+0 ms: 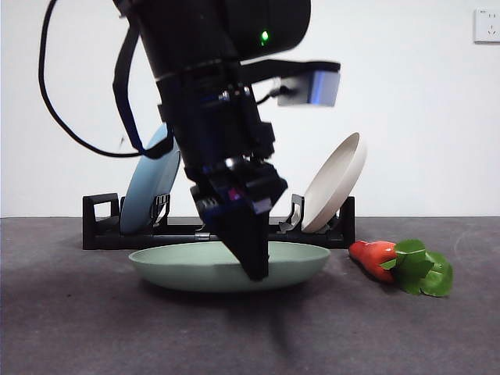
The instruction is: Take the green plate from the plate rack,put the plate on the table,take the carrot from the table,put the carrot in the plate
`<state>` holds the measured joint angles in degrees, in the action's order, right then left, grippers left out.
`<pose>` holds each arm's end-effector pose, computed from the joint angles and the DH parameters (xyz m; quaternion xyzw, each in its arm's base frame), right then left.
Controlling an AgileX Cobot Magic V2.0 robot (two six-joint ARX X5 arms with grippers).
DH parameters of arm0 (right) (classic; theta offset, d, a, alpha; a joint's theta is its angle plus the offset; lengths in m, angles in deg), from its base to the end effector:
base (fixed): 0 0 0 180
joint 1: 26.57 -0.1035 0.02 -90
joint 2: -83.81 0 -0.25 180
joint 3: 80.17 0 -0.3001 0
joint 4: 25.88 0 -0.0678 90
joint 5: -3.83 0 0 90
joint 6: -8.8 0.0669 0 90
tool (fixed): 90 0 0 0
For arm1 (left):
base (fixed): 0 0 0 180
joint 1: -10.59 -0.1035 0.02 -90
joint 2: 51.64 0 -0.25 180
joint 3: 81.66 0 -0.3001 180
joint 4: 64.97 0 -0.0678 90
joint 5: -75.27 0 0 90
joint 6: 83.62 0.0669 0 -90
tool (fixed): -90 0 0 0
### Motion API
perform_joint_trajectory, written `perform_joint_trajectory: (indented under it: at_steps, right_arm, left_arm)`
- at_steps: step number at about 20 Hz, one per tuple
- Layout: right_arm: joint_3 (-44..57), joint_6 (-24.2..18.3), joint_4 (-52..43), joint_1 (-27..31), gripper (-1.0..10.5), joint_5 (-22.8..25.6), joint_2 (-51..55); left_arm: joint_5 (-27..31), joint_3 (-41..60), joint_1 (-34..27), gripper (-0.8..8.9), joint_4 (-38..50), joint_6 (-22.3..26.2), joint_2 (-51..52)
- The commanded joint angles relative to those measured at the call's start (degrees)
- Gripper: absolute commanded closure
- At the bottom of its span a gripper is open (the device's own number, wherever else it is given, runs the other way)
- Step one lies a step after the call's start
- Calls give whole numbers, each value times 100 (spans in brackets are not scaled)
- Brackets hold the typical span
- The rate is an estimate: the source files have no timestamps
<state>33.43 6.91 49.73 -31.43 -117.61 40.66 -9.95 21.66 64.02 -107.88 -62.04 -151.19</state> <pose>0.1860 0.0508 0.2941 0.0873 0.4247 0.2866 0.8543 0.2387 -0.3124 0.1108 0.4027 0.4013 -0.4286 0.7022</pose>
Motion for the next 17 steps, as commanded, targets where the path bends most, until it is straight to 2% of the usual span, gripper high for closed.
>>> perform_joint_trajectory:
  at_steps: [1, 2, 4, 5, 6, 9, 12, 17]
  right_arm:
    - [-11, 50, -13, -9, 289, 2, 4]
    - [-11, 50, -11, -9, 289, 2, 4]
    - [-11, 50, -13, -9, 289, 2, 2]
    - [-11, 50, -13, -9, 289, 2, 2]
    - [-11, 50, -13, -9, 289, 4, 0]
    - [-11, 52, -17, -9, 290, 9, -79]
    - [-11, 103, -247, -9, 290, 48, -328]
    - [-11, 459, -1261, -35, 295, 55, -1224]
  left_arm:
    - [-376, 28, -2, 801, -22, -232, -160]
    - [-505, 28, -4, 734, -11, -247, -162]
    - [-660, 28, 7, 533, 50, -304, -160]
    - [-660, 28, 4, 463, 70, -446, -160]
    - [-656, 28, 4, 431, 81, -511, -160]
    - [-656, 26, 4, 432, 120, -549, -107]
    - [-667, 22, 7, 432, 46, -907, 308]
    - [-658, 20, 4, 436, -125, -1504, 2052]
